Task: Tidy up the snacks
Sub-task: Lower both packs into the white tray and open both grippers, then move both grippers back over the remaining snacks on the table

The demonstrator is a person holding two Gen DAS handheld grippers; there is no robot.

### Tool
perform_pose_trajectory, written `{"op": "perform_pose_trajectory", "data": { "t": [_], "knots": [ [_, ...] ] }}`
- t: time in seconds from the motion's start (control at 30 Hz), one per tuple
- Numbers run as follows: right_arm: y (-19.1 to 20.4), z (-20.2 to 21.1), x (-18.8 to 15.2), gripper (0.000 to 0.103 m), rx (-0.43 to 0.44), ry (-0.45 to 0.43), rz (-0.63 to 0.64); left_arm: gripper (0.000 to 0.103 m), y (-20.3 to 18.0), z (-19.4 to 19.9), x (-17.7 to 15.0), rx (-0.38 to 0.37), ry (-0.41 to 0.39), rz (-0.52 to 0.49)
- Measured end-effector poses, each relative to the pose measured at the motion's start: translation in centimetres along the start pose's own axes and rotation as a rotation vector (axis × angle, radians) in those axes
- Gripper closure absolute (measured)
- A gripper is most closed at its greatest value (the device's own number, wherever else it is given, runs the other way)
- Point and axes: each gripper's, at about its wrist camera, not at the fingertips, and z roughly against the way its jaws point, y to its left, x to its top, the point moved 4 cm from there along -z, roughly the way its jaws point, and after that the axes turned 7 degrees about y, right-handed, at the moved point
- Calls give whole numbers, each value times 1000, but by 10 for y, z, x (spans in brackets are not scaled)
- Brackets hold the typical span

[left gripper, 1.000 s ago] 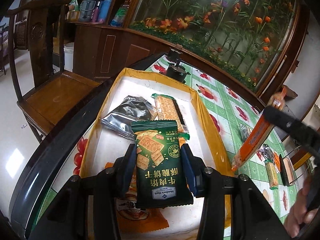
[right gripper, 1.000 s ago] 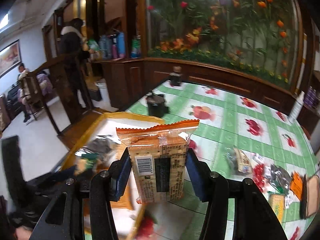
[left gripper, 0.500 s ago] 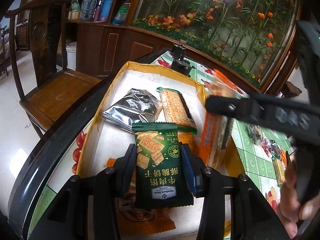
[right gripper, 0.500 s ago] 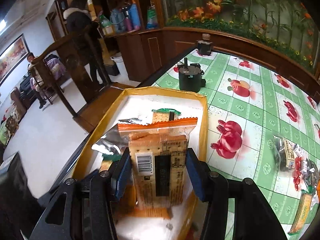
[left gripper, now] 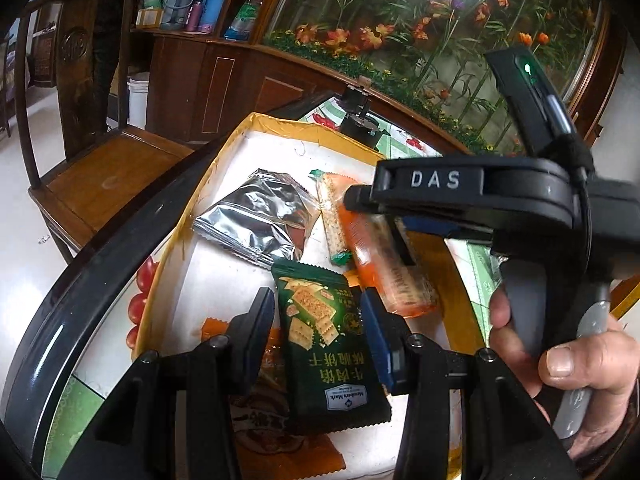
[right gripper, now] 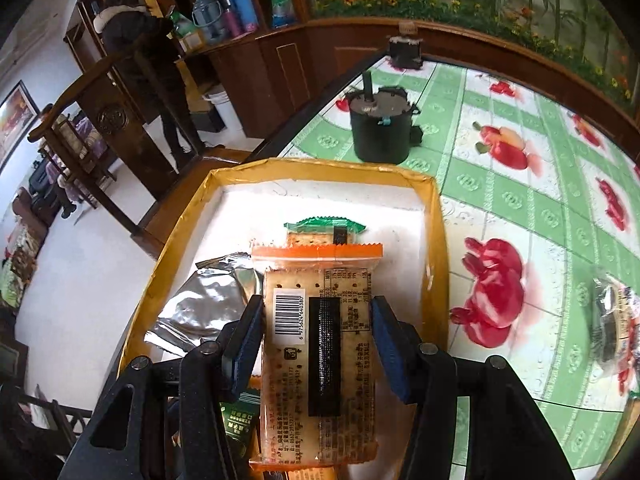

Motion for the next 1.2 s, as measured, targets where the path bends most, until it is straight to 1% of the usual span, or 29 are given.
{"op": "perform_pose_trajectory", "data": {
  "t": [0.13,0.27,0.33,0.43,0.6,0.73,0.9,1.03,1.2],
  "knots": [
    [-6,11,-4,41,4,-34,-2,58,3,0,0,-34,-13,26],
    [-18,33,-11,39,63,-86,-37,55,5,1,1,-73,-30,47],
    [-27,44,-17,35,101,-108,-64,55,5,1,2,-84,-35,50],
    [-40,56,-30,34,138,-130,-97,53,5,1,2,-93,-41,50],
    [-62,72,-52,34,169,-151,-135,49,2,3,2,-102,-54,43],
    [-86,84,-68,34,159,-172,-157,48,2,5,2,-105,-68,43],
    [-126,92,-92,34,114,-172,-191,47,2,7,2,-107,-81,41],
    [-169,105,-111,34,94,-187,-251,45,1,9,1,-109,-92,38],
    [-234,137,-133,34,29,-264,-376,44,1,11,1,-101,-98,38]
  ]
}}
